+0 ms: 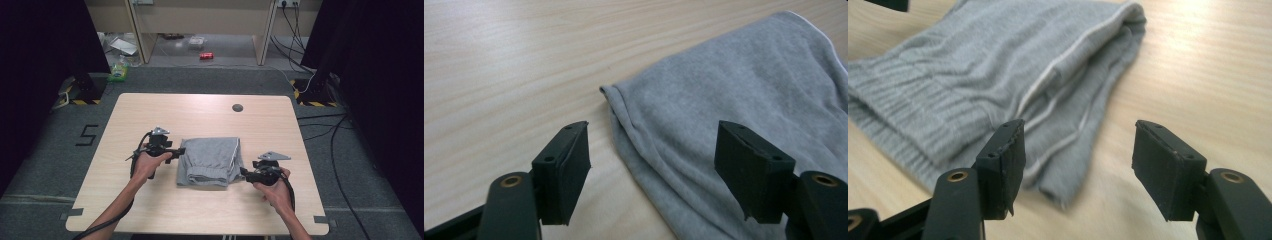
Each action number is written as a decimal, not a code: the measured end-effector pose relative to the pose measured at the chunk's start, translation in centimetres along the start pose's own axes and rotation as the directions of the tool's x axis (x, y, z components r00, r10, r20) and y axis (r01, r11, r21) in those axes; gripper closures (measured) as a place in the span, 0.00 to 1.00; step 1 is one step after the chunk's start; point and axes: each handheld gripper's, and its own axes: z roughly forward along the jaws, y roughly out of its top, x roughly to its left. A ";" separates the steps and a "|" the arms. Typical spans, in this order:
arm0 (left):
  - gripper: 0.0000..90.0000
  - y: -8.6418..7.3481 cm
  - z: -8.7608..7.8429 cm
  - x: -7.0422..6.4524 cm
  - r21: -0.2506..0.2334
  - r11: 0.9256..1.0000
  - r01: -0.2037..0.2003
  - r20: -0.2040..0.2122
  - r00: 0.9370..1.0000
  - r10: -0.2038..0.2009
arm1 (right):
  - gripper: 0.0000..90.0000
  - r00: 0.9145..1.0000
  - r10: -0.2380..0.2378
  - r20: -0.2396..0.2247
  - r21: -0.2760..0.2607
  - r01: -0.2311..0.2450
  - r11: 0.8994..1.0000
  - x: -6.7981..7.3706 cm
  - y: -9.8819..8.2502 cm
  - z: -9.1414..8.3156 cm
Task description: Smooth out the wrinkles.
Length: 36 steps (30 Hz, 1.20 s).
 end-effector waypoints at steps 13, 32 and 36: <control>0.21 -4.0 -3.3 -0.1 -0.003 1.000 -0.004 0.014 1.000 0.005 | 0.39 0.999 0.020 0.032 0.004 -0.020 1.000 -1.0 -2.4 -2.1; 0.19 -10.2 -5.2 -1.8 0.075 0.984 -0.164 -0.031 0.985 0.167 | 0.28 0.998 0.005 0.058 0.073 -0.010 0.997 -0.7 -5.1 -2.9; 0.19 -10.9 -5.8 -2.1 0.084 0.978 -0.192 -0.047 0.979 0.196 | 0.25 0.998 0.001 0.069 0.083 -0.007 0.997 -0.6 -5.7 -3.5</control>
